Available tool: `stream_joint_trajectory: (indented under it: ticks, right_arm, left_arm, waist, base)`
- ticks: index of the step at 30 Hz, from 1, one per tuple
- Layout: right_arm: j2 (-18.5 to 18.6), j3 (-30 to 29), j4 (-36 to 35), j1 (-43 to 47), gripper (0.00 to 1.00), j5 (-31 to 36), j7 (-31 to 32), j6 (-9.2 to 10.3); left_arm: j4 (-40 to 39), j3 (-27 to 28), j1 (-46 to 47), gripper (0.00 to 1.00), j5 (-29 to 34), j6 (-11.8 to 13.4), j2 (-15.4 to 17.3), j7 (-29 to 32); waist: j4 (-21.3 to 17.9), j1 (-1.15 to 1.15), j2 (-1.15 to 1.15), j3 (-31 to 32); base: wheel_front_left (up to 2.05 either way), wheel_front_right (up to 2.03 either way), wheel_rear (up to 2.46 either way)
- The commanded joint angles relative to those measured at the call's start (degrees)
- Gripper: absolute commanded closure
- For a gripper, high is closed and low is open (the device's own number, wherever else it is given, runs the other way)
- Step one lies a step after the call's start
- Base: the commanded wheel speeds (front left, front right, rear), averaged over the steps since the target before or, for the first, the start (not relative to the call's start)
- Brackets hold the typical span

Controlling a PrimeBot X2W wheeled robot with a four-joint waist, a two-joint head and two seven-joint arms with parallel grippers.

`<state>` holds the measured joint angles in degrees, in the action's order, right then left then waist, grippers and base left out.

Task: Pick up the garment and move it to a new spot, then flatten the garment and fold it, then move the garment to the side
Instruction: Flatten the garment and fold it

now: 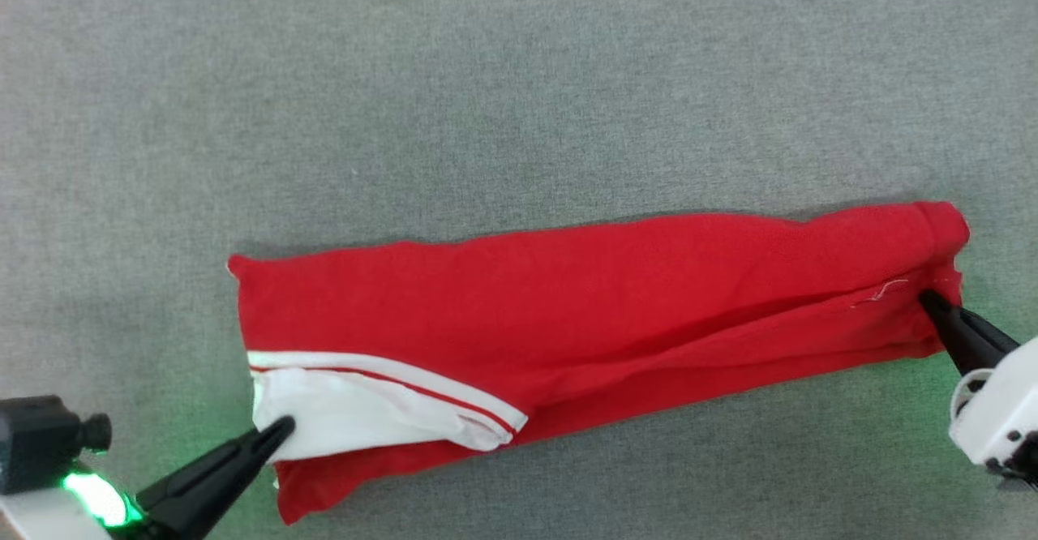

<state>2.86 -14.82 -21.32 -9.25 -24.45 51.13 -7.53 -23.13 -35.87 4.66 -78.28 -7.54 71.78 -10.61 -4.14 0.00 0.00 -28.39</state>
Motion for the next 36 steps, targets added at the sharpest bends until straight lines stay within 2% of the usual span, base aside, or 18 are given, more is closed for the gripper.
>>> stream_joint_trajectory:
  ticks: [1,8,11,12,13,15,16,17,18,20,29,36]
  right_arm:
    - [0.0,0.4,1.6,-0.8,1.00,0.6,-2.2,0.07]
    - [-0.1,2.4,6.9,-1.1,1.00,1.5,-6.8,0.08]
    - [-0.1,2.6,7.4,-1.2,1.00,1.3,-7.8,0.08]
    - [-0.1,2.6,7.4,-1.2,1.00,1.2,-8.3,0.08]
    - [-0.1,2.5,7.2,-1.3,0.99,1.2,-8.7,0.08]
    - [-0.1,2.0,6.3,-1.5,0.56,1.1,-9.4,0.08]
    - [-0.1,1.9,5.7,-1.4,0.31,0.9,-9.4,0.08]
    - [-0.1,1.9,5.0,-1.2,0.04,0.6,-9.1,0.08]
    - [0.0,1.8,4.4,-0.9,0.00,0.2,-9.0,0.08]
    - [0.0,1.3,2.8,-0.3,0.00,-0.6,-8.2,0.08]
    - [0.0,-3.4,-3.1,1.0,0.00,-1.8,-1.4,0.08]
    - [0.0,-6.6,-2.4,1.7,0.00,-2.4,2.2,0.08]
  left_arm:
    - [1.5,-2.0,2.2,1.00,0.3,0.1,-0.8,-0.7]
    - [7.4,-11.3,9.8,1.00,0.8,0.1,-2.7,-3.1]
    - [8.5,-13.0,11.8,1.00,0.0,0.1,-3.2,-3.7]
    - [8.8,-13.8,12.6,0.99,-0.3,0.1,-3.4,-4.0]
    - [9.1,-14.4,13.4,0.90,-0.5,0.1,-3.6,-4.1]
    - [9.6,-15.4,14.5,0.69,-1.2,0.1,-3.9,-4.4]
    - [9.7,-15.9,15.0,0.57,-1.3,0.1,-3.9,-4.4]
    - [9.8,-16.3,15.3,0.50,-1.5,0.1,-4.0,-4.5]
    - [9.9,-16.2,15.7,0.33,-1.8,0.1,-4.3,-4.5]
    - [10.0,-15.1,15.7,0.00,-2.2,0.1,-5.0,-4.6]
    - [10.1,-5.7,9.2,0.00,-2.6,0.1,-9.9,-4.5]
    - [15.1,4.2,3.8,0.00,0.6,0.1,-16.9,-4.5]
  waist:
    - [0.1,0.00,0.00,-0.7]
    - [0.3,0.00,0.00,-1.8]
    - [0.4,0.00,0.00,-1.7]
    - [0.4,0.00,0.00,-1.5]
    - [0.5,0.00,0.00,-1.3]
    - [0.6,0.00,0.00,-0.6]
    - [0.7,0.00,0.00,-0.2]
    - [0.8,0.00,0.00,0.3]
    - [1.0,0.00,0.00,0.8]
    - [1.2,0.00,0.00,1.9]
    - [4.1,0.00,0.00,6.7]
    - [7.1,0.00,0.00,9.4]
  base:
    - [0.00,0.00,0.00]
    - [0.00,0.00,0.00]
    - [0.00,0.00,0.00]
    - [0.00,0.00,0.00]
    - [0.00,0.00,0.00]
    - [0.00,0.00,0.00]
    - [0.00,0.00,0.00]
    - [0.00,0.00,0.00]
    - [0.00,0.00,0.00]
    - [0.00,0.00,0.00]
    - [0.00,0.00,0.00]
    - [0.00,0.00,0.00]
